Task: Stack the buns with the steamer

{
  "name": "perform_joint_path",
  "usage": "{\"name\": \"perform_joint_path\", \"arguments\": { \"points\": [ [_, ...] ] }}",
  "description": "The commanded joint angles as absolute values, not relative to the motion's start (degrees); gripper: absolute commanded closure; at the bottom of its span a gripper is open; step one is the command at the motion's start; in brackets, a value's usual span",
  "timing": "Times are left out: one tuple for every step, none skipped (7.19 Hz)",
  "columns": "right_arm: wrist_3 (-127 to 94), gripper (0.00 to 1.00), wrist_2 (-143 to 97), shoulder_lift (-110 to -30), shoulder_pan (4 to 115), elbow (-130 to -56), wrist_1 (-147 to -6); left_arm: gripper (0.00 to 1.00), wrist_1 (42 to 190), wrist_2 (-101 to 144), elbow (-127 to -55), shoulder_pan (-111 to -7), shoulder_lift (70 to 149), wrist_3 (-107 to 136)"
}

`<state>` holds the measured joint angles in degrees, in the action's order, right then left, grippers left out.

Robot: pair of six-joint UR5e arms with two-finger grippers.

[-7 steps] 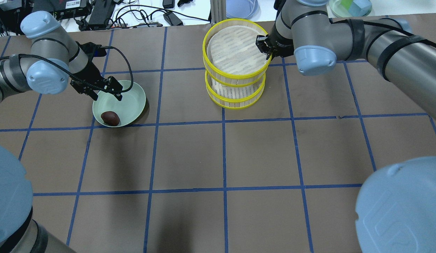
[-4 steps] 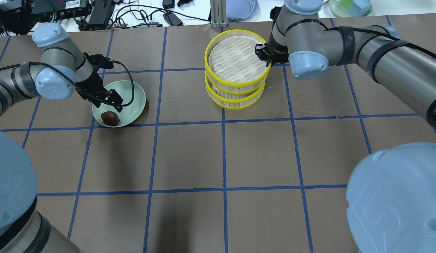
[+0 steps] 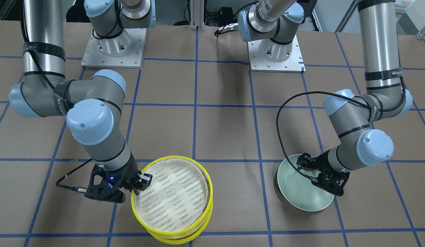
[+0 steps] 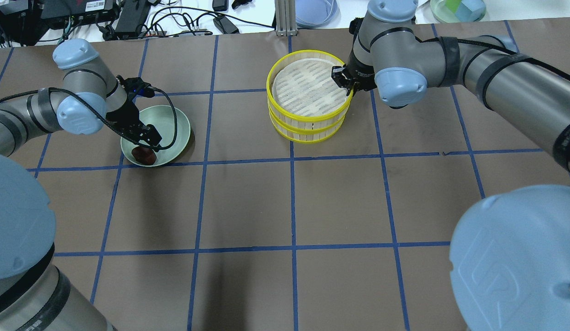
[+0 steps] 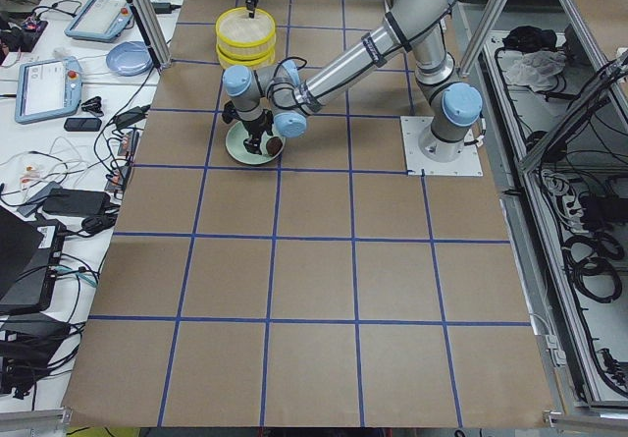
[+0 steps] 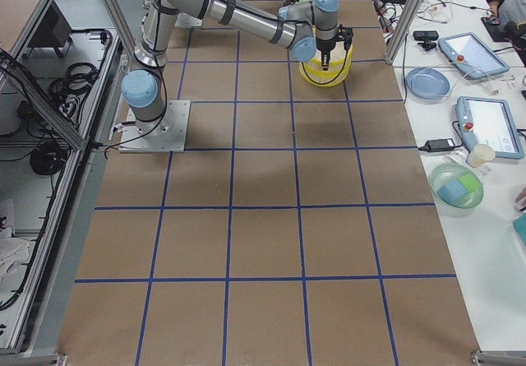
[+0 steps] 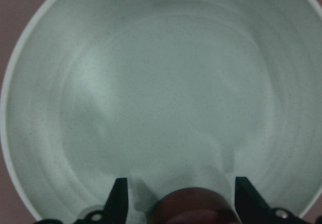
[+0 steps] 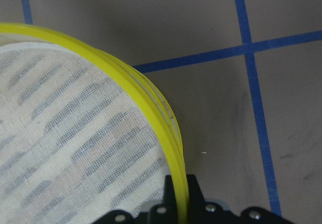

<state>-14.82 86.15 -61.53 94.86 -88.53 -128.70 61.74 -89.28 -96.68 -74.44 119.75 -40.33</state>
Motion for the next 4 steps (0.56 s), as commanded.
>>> {"name": "perform_joint_path", "arguments": {
  "points": [
    [-15.2,1.0,86.1,-61.3,94.9,-88.3,-129.4,1.0,61.7,-92.2,-96.7,-74.4,120.0,-40.6],
    [-15.7,1.0,86.2,-61.3,94.9,-88.2,-129.9,1.0,61.6,-92.1,-96.5,-74.4,119.9,-40.5],
    [-16.4,1.0,86.1,-60.7,94.9,-88.3,-130.8,1.0,61.6,-91.8,-96.0,-74.4,119.9,-40.1],
    [-16.8,1.0,85.9,-60.7,94.9,-88.3,-130.8,1.0,61.1,-91.7,-95.9,-74.4,119.7,-39.6]
  ]
}}
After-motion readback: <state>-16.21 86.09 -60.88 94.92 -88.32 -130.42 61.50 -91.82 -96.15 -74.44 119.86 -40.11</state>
